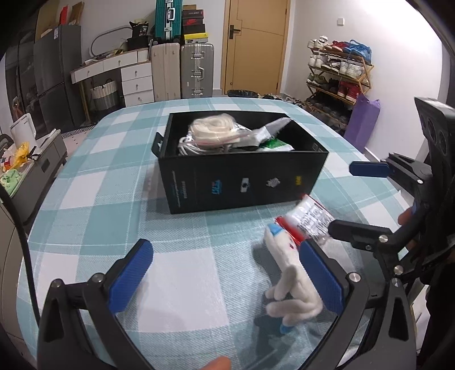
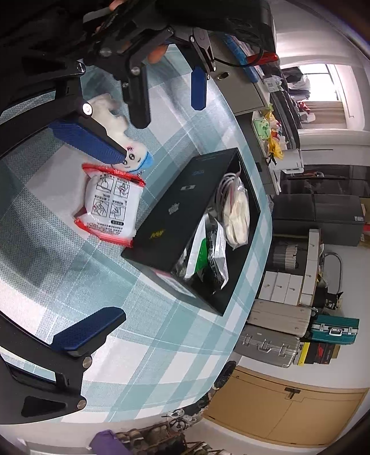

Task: Organize soft objects
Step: 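Move the left tool to the white plush doll while the right tool approaches the red-edged packet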

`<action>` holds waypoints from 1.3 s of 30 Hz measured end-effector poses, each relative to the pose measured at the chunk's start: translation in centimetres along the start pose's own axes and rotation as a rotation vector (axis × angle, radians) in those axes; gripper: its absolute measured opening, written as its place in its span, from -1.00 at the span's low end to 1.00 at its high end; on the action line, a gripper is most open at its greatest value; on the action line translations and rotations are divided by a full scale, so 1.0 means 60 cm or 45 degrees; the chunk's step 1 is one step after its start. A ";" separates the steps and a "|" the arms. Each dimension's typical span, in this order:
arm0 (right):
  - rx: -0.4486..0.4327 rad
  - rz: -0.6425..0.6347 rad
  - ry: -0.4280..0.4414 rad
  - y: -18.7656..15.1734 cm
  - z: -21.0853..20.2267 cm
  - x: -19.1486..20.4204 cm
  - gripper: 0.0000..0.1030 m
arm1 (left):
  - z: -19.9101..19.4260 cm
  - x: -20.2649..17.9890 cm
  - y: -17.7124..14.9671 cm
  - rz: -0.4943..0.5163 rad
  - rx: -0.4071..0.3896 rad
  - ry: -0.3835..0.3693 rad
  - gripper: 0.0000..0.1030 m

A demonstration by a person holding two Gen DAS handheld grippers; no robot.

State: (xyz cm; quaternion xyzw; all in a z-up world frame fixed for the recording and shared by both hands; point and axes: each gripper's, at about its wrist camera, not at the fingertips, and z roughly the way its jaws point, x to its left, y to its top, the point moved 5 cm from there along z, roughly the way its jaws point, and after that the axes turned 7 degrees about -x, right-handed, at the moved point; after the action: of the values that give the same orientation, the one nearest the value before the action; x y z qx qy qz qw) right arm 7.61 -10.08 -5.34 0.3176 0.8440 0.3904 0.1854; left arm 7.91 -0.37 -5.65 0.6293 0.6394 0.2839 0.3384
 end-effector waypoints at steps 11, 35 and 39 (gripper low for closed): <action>0.047 -0.004 0.028 -0.012 0.011 0.006 0.99 | 0.006 -0.024 -0.016 0.058 0.057 -0.029 1.00; 0.091 0.039 0.051 -0.026 0.032 -0.002 0.99 | 0.020 0.018 -0.027 0.004 0.117 0.028 1.00; 0.105 0.052 0.051 -0.027 0.041 0.001 0.98 | 0.020 0.002 -0.032 0.076 0.126 0.036 1.00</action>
State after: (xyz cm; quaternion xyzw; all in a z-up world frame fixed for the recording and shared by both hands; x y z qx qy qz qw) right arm 8.32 -9.53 -8.17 0.3342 0.8562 0.3654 0.1471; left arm 7.67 -0.42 -7.89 0.6599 0.6383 0.2709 0.2892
